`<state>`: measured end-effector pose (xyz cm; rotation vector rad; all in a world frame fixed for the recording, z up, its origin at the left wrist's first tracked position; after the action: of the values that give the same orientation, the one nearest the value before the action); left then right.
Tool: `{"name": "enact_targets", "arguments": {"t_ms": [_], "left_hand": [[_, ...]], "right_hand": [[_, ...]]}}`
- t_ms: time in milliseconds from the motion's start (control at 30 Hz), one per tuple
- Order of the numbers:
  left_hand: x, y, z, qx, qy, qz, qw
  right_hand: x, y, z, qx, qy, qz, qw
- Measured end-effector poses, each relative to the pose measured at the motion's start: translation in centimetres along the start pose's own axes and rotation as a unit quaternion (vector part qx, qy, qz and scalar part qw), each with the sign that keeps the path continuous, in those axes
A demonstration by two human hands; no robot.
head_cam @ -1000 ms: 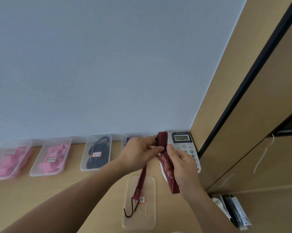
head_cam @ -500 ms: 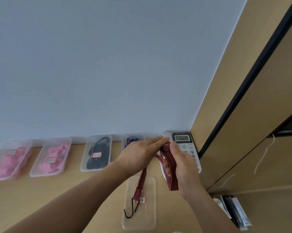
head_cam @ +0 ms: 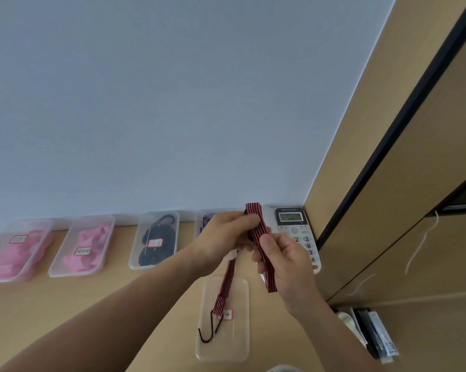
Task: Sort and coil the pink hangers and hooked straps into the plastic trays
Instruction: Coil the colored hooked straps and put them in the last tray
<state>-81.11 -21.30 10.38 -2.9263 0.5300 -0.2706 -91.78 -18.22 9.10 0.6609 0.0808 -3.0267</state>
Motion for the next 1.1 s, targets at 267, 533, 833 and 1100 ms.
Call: {"name": "enact_targets", "arguments": {"t_ms": [267,533,833,1100], "left_hand": [[1.8,-0.5,-2.1,-0.112,0.058,-0.079,0.989],[2.2,-2.9,-3.2,-0.213,0.338,-0.195,0.896],[-0.4,-5.9,-3.9,-0.377,0.509,-0.255,0.731],[0.9,-4.0,-0.2,-0.152,0.228,-0.152,0.950]], "right_hand": [[0.7,0.0,-0.1,0.009,-0.067,-0.031,0.997],[0.9,-0.6,-1.3,-0.043,-0.070,-0.025,0.996],[-0.2,-1.2,-1.1,-0.052,-0.036,0.002,0.998],[-0.1,-1.6,-0.5,-0.013,0.005,0.015,1.000]]}}
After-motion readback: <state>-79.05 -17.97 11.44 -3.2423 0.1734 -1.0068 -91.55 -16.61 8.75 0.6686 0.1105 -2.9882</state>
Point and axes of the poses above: each hand's wrist, its own y-axis towards the middle knuckle, its own x-axis out of the back of the hand, z = x × y, the point moved 10 cm from there along y, towards the middle knuckle, and after that the axes turned 15 degrees about y, right-handed, at the moved point
